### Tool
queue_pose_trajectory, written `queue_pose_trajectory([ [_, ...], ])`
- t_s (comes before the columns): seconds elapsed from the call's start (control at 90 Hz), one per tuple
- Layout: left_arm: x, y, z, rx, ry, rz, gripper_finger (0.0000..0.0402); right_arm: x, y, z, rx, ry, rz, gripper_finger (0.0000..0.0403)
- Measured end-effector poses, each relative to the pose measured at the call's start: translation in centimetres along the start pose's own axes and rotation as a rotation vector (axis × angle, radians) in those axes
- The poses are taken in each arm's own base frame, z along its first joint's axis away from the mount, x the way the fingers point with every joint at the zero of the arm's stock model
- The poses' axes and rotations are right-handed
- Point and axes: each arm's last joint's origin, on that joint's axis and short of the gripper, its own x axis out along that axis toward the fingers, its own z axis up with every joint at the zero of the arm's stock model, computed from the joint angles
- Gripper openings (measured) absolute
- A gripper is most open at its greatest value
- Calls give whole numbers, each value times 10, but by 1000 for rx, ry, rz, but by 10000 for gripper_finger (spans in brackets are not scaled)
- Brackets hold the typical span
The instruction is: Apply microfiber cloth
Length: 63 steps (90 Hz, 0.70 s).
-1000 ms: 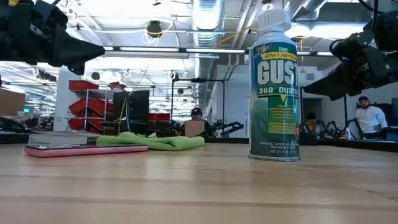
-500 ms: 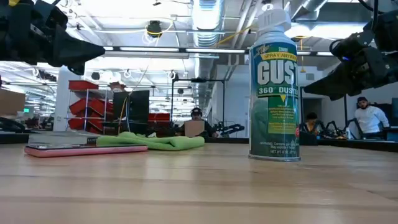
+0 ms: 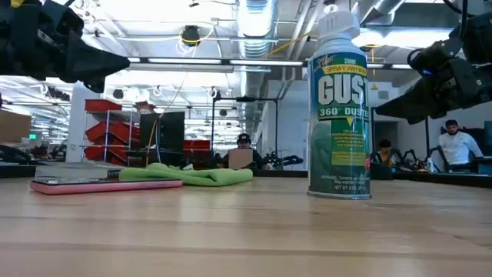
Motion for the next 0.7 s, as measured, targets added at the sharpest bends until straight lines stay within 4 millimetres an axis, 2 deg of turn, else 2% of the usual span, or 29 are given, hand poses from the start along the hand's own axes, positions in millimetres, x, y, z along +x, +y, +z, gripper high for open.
queue_pose_trajectory([
  [0.7, 0, 0, 0, 8, 0, 0, 0, 0, 0, 0, 0, 0, 0, 0],
])
